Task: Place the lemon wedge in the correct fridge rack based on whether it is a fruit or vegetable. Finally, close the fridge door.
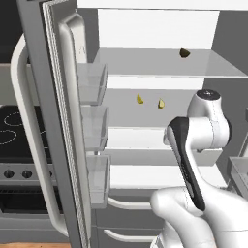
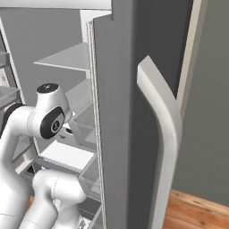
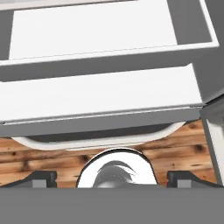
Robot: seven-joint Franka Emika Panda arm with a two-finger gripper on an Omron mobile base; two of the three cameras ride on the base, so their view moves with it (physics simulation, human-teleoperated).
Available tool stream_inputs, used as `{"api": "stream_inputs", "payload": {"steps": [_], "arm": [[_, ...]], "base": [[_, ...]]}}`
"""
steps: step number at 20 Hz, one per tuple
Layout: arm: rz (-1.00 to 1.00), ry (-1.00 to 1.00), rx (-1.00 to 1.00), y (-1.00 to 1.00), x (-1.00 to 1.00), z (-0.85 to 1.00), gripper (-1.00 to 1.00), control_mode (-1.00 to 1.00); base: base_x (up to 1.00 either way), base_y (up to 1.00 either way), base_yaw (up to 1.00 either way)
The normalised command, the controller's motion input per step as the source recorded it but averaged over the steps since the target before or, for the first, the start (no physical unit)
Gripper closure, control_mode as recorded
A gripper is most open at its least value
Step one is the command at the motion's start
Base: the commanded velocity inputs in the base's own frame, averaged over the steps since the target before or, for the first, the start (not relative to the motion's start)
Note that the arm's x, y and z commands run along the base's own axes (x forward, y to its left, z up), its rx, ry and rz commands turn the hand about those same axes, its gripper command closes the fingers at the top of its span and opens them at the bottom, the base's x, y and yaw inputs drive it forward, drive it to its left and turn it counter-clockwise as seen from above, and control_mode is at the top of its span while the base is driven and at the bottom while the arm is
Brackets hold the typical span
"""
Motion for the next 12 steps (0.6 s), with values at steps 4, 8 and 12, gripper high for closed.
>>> {"api": "stream_inputs", "payload": {"steps": [4,8,12], "arm": [[-0.02,0.01,0.06,0.00,-0.04,0.00,-1.00,-1.00],[-0.05,0.01,0.05,0.02,-0.10,0.00,-1.00,1.00],[0.00,0.00,0.00,0.00,0.00,0.00,-1.00,1.00]], "base": [[0.00,0.00,0.00],[-0.18,0.09,-0.10],[-0.38,0.41,-0.26]]}}
